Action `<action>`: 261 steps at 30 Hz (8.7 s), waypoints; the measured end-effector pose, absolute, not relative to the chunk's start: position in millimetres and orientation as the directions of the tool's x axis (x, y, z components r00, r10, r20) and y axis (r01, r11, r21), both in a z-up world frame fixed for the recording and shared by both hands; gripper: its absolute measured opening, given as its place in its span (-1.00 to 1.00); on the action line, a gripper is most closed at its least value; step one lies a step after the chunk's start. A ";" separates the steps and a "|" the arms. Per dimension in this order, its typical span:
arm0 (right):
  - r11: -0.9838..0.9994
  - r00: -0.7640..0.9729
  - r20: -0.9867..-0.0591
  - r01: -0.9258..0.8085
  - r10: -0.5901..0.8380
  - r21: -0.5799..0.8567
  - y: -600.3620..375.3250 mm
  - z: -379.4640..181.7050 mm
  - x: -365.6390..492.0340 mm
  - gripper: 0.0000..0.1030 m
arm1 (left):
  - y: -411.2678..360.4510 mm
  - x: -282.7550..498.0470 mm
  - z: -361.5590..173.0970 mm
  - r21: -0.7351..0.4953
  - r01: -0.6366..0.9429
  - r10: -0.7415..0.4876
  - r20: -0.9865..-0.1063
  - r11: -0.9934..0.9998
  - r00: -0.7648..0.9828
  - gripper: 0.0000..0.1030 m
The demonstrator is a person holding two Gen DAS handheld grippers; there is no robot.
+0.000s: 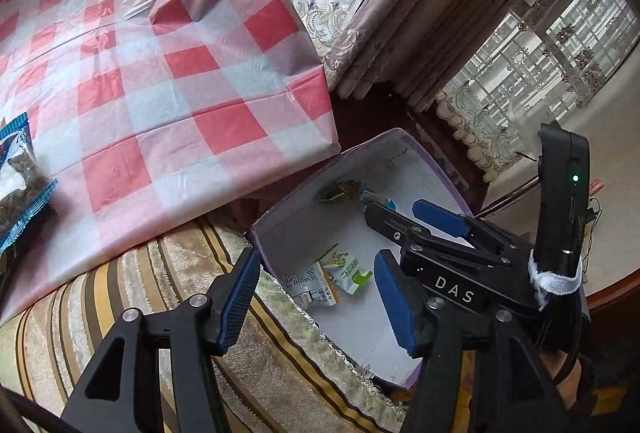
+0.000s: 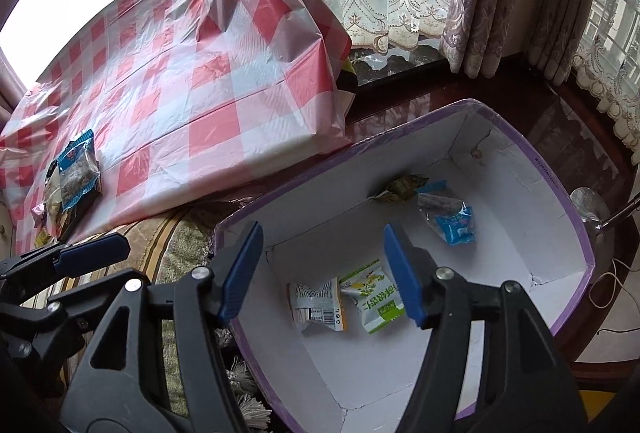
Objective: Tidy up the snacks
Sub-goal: 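Move both open tools back to the snack pile, then grasp the blue-topped seed bag with the right tool while the left tool grasps the yellow-green packet, then carry both packets over the white box and open both tools to drop them, then move both open tools back to the snack pile, then grasp the white nut pouch with the left tool while the right tool grasps the black cracker packet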
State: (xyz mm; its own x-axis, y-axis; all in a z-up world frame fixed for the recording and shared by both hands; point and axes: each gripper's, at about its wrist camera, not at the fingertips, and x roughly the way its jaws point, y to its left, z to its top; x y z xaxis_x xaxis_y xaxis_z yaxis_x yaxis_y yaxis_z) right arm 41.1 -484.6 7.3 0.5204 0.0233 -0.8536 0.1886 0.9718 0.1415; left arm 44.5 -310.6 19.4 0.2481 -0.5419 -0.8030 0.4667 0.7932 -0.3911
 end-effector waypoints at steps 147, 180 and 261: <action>0.972 0.562 -0.793 -0.136 0.234 0.191 -350.0 31.6 72.9 0.25 | -141.1 62.8 40.1 -0.100 -0.001 -0.082 -0.820 0.995 0.567 -0.40; 0.942 0.498 -0.867 0.299 -0.017 0.153 -514.2 -5.4 25.7 0.43 | -316.3 39.9 32.0 -0.220 0.509 -0.442 -0.817 0.832 0.370 -0.28; 0.940 0.255 -0.907 -0.158 0.334 0.302 -180.2 -14.0 153.2 0.55 | -14.9 138.1 -5.2 -0.184 0.309 -0.320 -0.819 0.933 0.477 -0.93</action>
